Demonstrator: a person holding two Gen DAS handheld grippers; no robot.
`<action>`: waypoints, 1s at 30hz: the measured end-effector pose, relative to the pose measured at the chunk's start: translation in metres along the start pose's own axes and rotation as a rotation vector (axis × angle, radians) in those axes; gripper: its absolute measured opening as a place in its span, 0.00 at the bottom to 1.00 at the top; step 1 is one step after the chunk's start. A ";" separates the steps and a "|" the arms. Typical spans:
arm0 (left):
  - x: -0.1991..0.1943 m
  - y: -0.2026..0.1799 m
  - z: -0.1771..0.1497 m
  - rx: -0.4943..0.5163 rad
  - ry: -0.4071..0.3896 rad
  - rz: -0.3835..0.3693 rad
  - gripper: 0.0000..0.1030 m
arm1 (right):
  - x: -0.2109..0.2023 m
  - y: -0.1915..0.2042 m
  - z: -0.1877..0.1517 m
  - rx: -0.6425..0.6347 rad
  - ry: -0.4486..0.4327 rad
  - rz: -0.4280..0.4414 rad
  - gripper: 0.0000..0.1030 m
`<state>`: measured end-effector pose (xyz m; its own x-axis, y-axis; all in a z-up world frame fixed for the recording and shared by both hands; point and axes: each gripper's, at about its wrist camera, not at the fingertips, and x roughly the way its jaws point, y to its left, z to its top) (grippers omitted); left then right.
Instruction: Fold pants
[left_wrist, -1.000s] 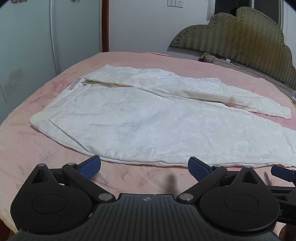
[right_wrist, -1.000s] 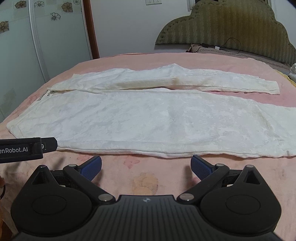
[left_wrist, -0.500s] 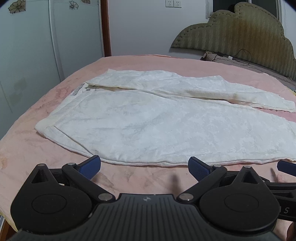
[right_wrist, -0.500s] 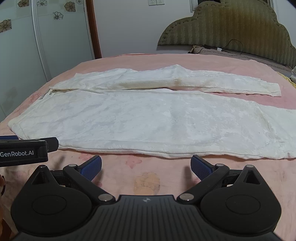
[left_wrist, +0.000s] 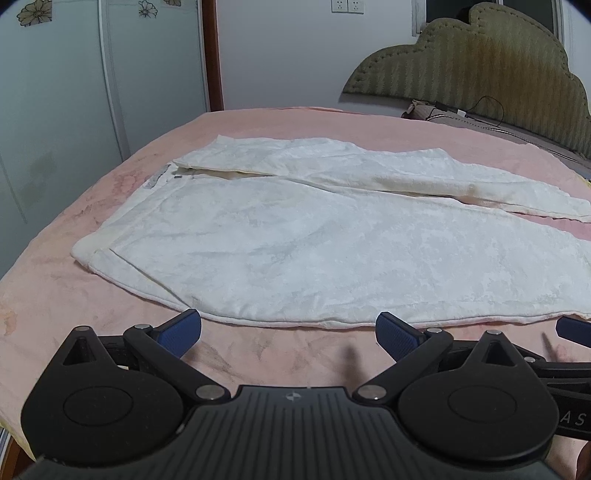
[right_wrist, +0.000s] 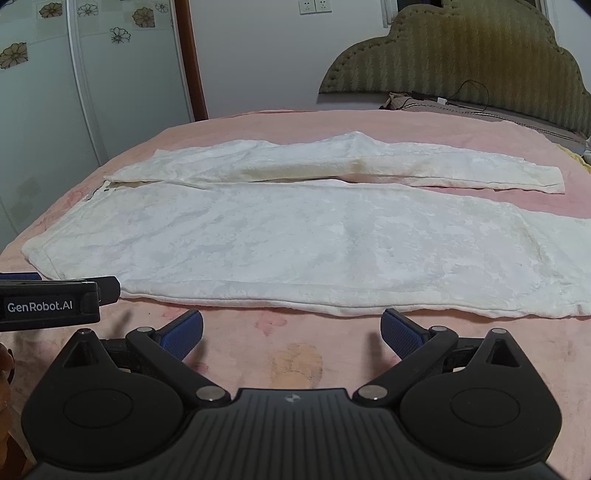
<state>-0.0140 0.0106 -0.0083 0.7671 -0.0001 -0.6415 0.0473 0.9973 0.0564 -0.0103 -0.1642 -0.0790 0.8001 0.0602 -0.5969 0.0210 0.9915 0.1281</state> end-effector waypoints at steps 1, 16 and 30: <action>0.000 0.000 0.000 0.002 0.000 0.000 0.99 | 0.000 0.000 0.000 -0.003 -0.001 0.000 1.00; 0.007 -0.003 -0.001 0.017 0.001 0.026 0.99 | -0.004 0.009 -0.003 -0.060 -0.038 0.041 1.00; 0.029 0.000 0.013 0.050 -0.020 0.049 0.99 | 0.015 0.000 0.010 -0.028 -0.004 0.150 1.00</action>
<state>0.0168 0.0094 -0.0166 0.7821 0.0471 -0.6213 0.0404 0.9912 0.1260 0.0075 -0.1647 -0.0797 0.7955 0.2073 -0.5694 -0.1156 0.9743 0.1933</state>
